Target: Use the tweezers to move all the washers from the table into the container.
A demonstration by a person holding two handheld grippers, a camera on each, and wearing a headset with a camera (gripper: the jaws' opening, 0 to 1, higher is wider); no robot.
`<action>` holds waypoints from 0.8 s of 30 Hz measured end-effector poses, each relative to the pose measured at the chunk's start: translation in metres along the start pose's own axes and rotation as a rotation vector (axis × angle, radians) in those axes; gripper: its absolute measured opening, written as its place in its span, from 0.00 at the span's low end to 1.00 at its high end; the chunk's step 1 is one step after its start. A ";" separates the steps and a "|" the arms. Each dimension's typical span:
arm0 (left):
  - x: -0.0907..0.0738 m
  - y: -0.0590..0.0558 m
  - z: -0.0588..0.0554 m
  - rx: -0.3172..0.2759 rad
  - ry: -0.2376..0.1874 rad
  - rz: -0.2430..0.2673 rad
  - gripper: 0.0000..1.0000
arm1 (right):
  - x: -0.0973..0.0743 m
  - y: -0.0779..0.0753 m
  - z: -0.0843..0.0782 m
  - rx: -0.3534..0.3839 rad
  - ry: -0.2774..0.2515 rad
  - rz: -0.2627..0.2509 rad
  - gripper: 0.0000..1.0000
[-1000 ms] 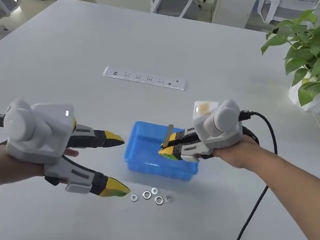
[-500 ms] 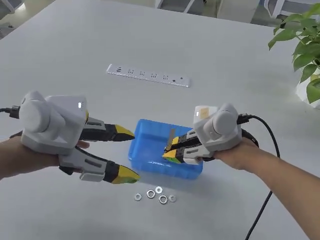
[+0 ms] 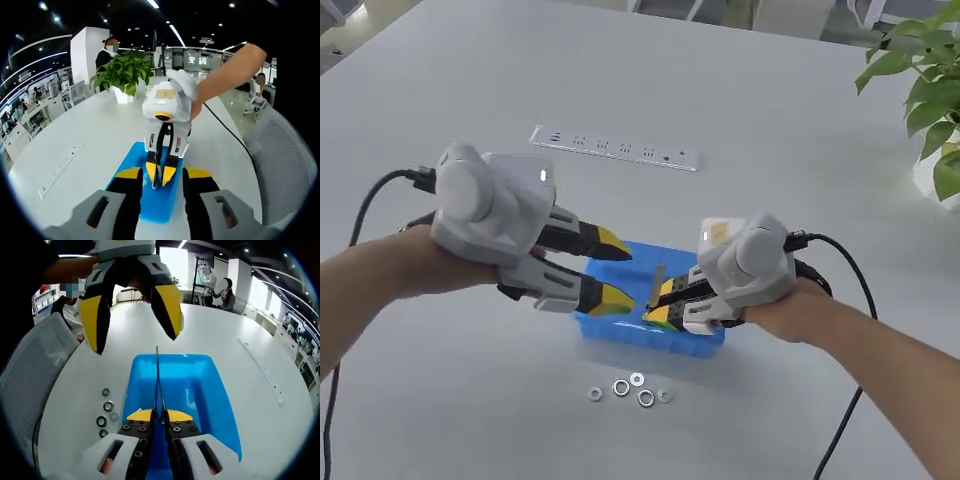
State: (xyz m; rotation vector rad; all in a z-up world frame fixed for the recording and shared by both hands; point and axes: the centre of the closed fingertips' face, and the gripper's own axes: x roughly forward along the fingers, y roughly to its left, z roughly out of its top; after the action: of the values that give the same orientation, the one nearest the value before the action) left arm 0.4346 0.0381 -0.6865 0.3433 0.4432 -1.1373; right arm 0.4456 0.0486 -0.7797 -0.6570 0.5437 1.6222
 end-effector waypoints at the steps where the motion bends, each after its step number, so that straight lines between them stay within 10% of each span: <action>1: 0.002 0.000 0.000 0.004 0.002 -0.005 0.35 | 0.000 0.000 0.000 -0.001 0.000 0.001 0.09; 24: 0.029 0.008 0.007 0.040 0.020 -0.064 0.08 | 0.001 -0.002 -0.002 -0.022 0.006 0.012 0.10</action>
State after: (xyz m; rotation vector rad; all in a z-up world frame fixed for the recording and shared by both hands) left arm 0.4534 0.0152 -0.6950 0.3780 0.4522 -1.2066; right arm 0.4472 0.0484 -0.7814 -0.6764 0.5361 1.6394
